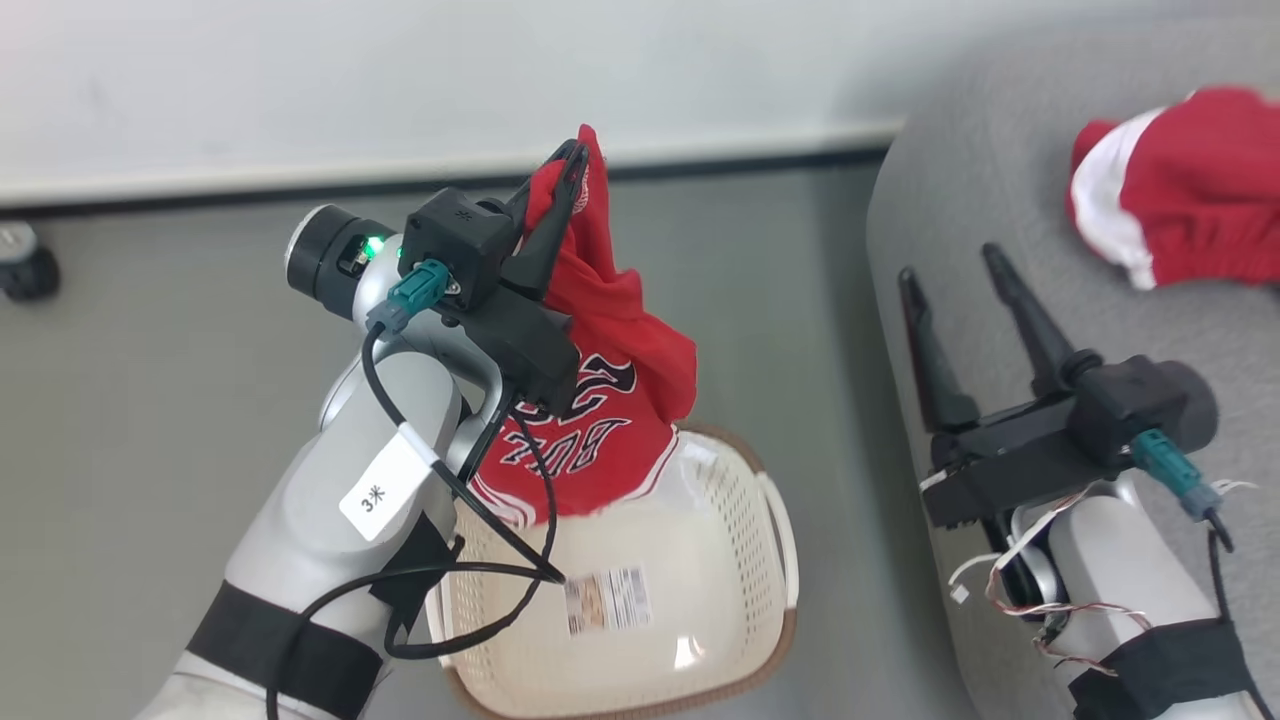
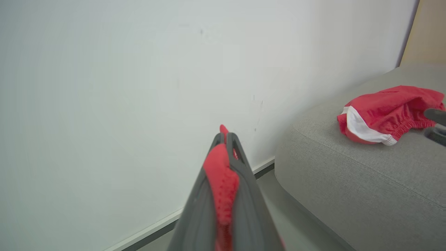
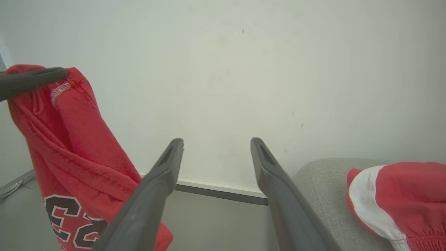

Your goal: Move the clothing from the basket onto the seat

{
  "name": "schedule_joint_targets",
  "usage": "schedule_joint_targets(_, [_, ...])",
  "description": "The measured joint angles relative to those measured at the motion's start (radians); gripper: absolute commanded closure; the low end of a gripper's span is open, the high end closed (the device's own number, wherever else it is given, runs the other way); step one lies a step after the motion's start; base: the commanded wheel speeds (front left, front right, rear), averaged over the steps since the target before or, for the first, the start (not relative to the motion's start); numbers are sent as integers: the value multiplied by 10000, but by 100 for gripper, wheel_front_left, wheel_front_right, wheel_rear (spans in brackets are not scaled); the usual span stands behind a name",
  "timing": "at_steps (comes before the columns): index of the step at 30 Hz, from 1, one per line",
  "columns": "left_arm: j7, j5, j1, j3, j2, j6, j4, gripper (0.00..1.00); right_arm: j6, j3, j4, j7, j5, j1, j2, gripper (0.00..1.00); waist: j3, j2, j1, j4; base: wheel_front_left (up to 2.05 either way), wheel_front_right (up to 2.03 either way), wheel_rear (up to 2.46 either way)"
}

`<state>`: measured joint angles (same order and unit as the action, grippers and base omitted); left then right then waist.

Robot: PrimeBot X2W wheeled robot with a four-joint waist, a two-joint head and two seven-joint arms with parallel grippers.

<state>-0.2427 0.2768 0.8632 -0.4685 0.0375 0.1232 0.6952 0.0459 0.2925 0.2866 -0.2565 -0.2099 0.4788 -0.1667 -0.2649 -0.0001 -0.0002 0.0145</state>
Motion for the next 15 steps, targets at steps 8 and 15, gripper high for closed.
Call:
schedule_joint_targets(8, [136,464,2,-355,-13,4,372,100,410,646,811,0,67,-14,104,0,1215,0,0,-14,0,0,0])
schedule_joint_targets(15, [318,1129,-16,-1168,-21,4,307,100,683,1507,1505,0,107,-30,198,0,2117,1,0,-36,0,0,0])
